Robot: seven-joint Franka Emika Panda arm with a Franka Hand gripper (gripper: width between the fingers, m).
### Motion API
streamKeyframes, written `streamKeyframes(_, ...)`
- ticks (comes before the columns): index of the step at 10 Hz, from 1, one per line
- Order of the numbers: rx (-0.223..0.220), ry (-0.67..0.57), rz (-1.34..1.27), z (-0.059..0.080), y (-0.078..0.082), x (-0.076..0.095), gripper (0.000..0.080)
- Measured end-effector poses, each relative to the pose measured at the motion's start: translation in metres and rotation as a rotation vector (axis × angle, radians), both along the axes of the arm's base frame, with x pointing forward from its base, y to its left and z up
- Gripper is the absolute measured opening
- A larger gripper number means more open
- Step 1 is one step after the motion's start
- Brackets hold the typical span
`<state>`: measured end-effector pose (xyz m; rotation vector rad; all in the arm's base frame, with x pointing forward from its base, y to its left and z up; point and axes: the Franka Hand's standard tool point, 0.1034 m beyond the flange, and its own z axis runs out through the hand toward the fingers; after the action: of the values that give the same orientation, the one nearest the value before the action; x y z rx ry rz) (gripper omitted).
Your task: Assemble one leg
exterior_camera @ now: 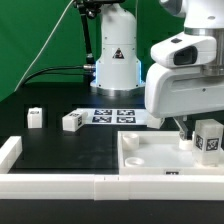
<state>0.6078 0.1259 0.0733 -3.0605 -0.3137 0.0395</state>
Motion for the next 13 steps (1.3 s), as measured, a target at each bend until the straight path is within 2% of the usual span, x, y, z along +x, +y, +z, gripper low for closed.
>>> streamKeyframes(1,0.000,0.000,0.000,0.0000,0.0000,0.0000,0.0621)
streamKeyframes(3,0.000,0.002,-0.022,-0.0001,0.0000,-0.0001,0.0294)
streamKeyframes(5,-0.002,0.003,-0.062,-0.0002,-0.0018,0.0003,0.0295)
streamKeyframes(13,-0.031,0.073,-1.130,-0.0014,0.0024,-0.0015,0.0295)
